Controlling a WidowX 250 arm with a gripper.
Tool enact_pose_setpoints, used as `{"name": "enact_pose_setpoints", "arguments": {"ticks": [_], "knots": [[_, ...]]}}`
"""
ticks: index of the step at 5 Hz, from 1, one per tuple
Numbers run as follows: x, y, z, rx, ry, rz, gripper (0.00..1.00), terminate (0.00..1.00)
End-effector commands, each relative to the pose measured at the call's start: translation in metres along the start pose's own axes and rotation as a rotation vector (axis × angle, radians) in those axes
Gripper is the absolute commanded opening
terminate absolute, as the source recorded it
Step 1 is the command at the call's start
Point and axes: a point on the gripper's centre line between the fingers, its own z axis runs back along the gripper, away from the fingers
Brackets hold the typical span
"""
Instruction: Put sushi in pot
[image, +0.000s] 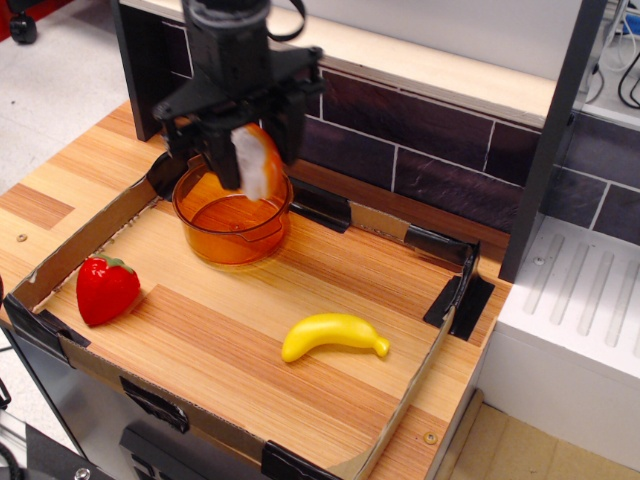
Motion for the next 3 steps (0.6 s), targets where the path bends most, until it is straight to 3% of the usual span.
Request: {"name": "enact_pose_setpoints", "arguments": {"ticks": [1, 3], "knots": [[0.034, -0.001, -0.002, 0.003, -0.016, 0.068, 0.0, 0.0], [0.028, -0.004, -0.034, 0.056, -0.006, 0.043, 0.0, 0.0]]}}
